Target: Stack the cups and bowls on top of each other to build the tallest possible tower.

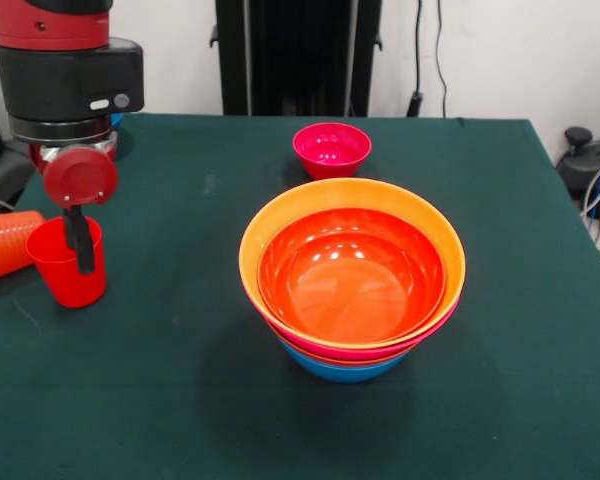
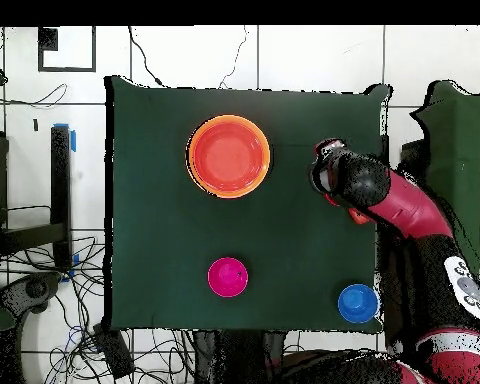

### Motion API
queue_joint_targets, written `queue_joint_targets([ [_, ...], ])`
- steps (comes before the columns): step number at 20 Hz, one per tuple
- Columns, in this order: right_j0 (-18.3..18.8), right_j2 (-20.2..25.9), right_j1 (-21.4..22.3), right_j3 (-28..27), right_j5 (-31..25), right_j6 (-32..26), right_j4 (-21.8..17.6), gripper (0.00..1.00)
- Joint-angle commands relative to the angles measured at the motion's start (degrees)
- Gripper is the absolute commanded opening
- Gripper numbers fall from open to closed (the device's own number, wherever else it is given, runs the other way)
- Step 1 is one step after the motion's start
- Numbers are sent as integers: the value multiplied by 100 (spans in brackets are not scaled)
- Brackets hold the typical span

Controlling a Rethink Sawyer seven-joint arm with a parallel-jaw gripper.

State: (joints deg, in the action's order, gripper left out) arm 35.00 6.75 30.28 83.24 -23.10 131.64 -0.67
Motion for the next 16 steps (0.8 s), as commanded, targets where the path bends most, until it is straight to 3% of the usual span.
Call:
queue_joint_targets([
  [1, -129, 102, -21, -251, -842, -749, -569, 100],
  [8, 20, 160, 222, -74, -962, -828, -715, 100],
  [16, 249, 471, -357, -23, -579, -752, -842, 100],
])
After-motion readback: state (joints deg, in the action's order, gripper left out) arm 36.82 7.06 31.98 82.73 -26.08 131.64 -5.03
